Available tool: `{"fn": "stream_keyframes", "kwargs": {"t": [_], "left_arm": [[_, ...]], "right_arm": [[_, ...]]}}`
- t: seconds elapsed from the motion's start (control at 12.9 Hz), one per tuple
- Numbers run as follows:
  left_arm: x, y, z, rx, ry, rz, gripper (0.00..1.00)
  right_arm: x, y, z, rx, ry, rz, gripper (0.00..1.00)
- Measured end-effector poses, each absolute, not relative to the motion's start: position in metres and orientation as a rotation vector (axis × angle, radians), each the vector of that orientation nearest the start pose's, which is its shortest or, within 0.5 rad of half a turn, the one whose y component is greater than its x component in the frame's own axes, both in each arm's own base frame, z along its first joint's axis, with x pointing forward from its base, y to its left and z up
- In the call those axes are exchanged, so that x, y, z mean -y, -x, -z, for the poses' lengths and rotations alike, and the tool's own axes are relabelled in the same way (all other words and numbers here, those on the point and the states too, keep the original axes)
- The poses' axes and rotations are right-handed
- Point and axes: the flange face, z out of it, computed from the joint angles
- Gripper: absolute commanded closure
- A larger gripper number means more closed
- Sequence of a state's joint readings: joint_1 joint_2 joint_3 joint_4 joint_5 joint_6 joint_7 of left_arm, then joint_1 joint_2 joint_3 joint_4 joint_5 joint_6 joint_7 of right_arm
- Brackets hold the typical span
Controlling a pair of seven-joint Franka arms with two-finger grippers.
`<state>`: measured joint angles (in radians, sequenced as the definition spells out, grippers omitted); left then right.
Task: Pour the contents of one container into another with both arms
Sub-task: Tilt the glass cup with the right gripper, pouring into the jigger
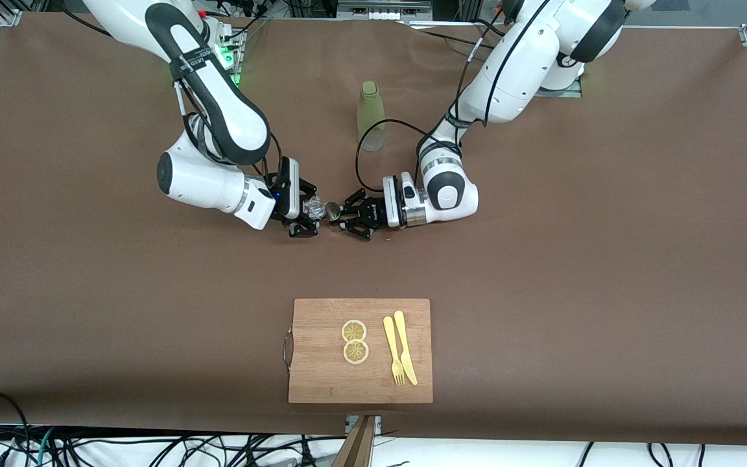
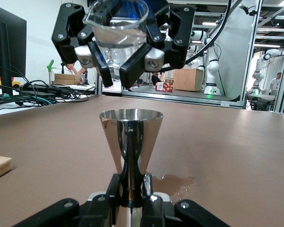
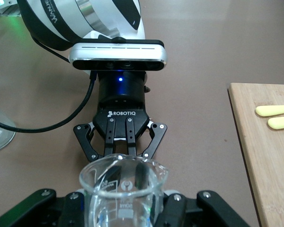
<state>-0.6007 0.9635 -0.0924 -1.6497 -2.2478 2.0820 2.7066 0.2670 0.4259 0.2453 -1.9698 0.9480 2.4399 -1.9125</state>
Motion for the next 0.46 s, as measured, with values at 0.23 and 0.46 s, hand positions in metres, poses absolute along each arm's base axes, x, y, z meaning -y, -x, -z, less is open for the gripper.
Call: {"fn": "stream_keyframes", "kwargs": {"t": [0.23,0.46], "left_arm": [[0.45,-0.493,-0.065,1.131,-1.432,-1.217,1.0],[0.448,-0.494,-0.065,1.132,-1.433,-1.218,1.0]], "right_arm": [[-0.31,-0.539,-0.268,1.944,1.687,0.621,0.81],[-0.315,-0.538,-0.272,2.036,1.654,0.605,0.81]]}}
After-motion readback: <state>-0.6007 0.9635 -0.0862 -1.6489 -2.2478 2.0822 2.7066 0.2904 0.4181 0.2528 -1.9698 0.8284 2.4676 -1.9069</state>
